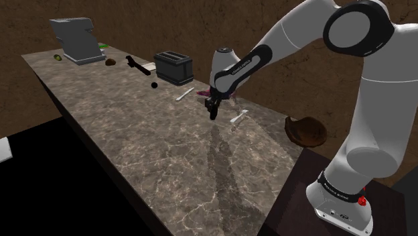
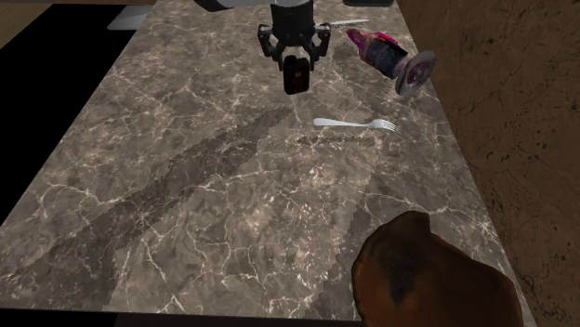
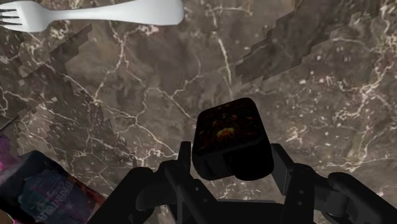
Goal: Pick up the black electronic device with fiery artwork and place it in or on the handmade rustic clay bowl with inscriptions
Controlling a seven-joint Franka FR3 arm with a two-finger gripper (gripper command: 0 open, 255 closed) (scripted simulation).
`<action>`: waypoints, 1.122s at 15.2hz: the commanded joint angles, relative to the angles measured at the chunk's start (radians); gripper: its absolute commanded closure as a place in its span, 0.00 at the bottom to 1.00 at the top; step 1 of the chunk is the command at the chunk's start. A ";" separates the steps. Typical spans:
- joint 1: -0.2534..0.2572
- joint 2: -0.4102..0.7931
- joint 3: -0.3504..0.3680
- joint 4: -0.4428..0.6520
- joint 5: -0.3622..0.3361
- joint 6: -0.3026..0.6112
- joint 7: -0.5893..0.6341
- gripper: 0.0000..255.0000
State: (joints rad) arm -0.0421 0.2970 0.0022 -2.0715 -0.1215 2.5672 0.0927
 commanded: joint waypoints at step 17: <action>-0.003 -0.135 0.009 0.077 0.025 -0.211 -0.028 1.00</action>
State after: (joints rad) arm -0.0451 0.1667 0.0103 -2.0045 -0.0979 2.3707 0.0658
